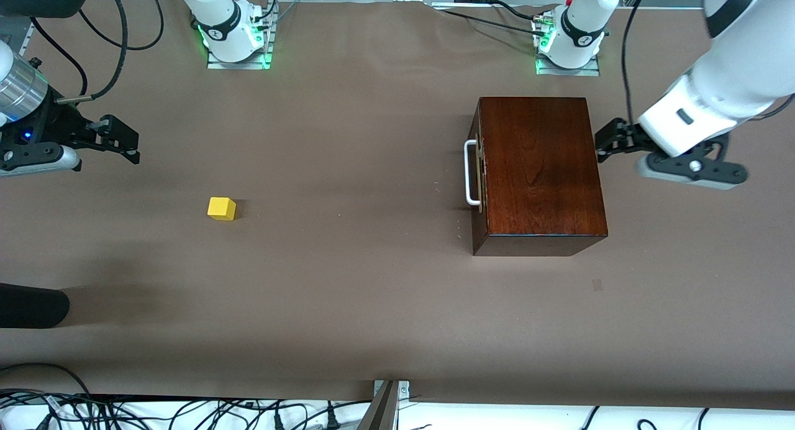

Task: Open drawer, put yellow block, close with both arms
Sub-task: 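Move the left gripper to the white drawer handle of the box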

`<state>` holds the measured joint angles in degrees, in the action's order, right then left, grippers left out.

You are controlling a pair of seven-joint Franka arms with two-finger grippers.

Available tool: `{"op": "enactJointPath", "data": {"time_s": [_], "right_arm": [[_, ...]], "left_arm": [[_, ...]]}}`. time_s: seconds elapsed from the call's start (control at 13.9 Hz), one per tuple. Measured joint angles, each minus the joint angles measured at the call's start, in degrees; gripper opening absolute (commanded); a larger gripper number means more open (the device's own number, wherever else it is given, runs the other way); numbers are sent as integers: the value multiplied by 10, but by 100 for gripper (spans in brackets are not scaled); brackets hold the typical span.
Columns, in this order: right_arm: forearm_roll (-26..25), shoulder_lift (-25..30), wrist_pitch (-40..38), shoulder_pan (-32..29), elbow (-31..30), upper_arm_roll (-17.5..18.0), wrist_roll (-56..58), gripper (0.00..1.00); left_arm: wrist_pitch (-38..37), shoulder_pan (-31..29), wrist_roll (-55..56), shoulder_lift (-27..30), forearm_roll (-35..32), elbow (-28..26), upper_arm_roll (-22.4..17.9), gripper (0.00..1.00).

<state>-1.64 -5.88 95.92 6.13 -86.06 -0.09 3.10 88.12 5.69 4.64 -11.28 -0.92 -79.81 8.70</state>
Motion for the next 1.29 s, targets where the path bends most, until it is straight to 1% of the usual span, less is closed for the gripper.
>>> {"op": "enactJointPath", "data": {"time_s": [0.14, 0.29, 0.5, 0.72, 0.93, 1.29], "right_arm": [[0, 0, 0, 0, 0, 0, 0, 100], [0, 0, 0, 0, 0, 0, 0, 100], [0, 0, 0, 0, 0, 0, 0, 100], [0, -1, -1, 0, 0, -1, 0, 100], [0, -3, -2, 0, 0, -2, 0, 100], [0, -3, -2, 0, 0, -3, 0, 100]], "left_arm": [[-2, 12, 4, -4, 0, 2, 0, 100], [-3, 41, 37, -17, -6, 2, 1, 100], [-1, 104, 115, -50, -54, 8, 3, 100], [30, 157, 201, -91, -59, 11, 3, 100], [57, 190, 224, -139, -60, 14, 3, 100], [64, 237, 276, -205, -60, 15, 4, 100]]}}
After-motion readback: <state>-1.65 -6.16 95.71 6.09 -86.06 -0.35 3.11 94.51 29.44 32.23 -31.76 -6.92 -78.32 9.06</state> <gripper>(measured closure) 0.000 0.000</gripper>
